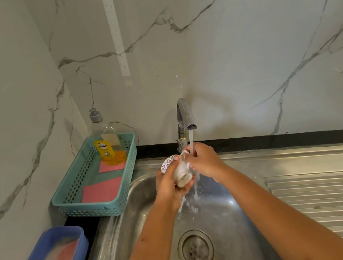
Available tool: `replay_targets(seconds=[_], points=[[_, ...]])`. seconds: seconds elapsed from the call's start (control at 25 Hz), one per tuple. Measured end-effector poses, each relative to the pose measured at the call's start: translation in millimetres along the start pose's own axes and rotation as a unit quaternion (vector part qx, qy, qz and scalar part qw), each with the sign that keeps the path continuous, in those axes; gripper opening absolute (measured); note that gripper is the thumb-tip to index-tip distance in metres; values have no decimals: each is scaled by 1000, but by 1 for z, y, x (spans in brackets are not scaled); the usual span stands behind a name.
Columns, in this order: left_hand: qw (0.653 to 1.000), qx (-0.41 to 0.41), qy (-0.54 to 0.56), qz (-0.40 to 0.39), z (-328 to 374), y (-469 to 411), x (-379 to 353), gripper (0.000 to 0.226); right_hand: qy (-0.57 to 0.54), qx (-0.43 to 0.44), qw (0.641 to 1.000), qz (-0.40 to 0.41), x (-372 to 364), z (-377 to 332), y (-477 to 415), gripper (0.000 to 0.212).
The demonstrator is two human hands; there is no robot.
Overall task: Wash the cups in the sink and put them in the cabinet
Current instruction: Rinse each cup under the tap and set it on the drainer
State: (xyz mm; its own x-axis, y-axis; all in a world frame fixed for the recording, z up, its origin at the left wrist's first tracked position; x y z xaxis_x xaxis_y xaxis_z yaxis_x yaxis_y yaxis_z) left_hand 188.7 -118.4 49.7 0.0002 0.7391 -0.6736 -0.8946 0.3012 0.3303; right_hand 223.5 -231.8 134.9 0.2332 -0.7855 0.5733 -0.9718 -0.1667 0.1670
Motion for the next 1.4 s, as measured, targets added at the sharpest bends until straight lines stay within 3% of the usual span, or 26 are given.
replay_targets(seconds=[0.08,0.2,0.32,0.48,0.6,0.72,0.88,1.04,1.2,1.32,1.4], points=[[999,1,-29,15,0,1,0,51,110,-10,993,48,3,-7,0,31],[990,13,-141,21,9,-2,-2,44,112,-45,990,70,8,-1,-3,39],[959,1,-284,18,23,-4,-11,27,129,-78,985,86,16,1,-2,48],[936,-17,-351,2,31,-5,-23,26,107,-132,984,54,16,3,-5,51],[929,-40,-368,32,41,-9,-19,35,-19,-113,993,-6,0,10,-14,37],[943,-20,-314,106,44,-12,-2,32,-148,-97,983,-43,-11,11,-13,25],[987,13,-102,123,26,-13,-4,23,-196,-23,980,-24,-6,-11,-4,17],[994,7,38,103,19,-9,-21,20,-145,62,987,28,2,-28,10,25],[996,18,76,51,22,-15,-30,37,20,138,986,90,4,-43,19,22],[999,1,13,33,29,-1,-38,44,134,105,976,135,11,-47,21,34],[998,-33,-44,4,36,11,-46,58,144,36,981,126,17,-39,15,40]])
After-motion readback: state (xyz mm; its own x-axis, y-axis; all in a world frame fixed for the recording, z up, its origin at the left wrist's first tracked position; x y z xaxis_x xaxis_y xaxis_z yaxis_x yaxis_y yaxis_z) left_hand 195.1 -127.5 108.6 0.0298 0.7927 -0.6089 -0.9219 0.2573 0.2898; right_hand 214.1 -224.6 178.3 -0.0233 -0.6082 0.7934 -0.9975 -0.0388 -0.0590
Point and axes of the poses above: each hand's wrist, its own y-axis away from the middle knuckle, its own x-axis out of the back of the hand, z = x × y, the point moved 10 cm from there along -y, towards the middle knuckle, and after that the axes turned 15 degrees about -z, right-handed, at the moved point
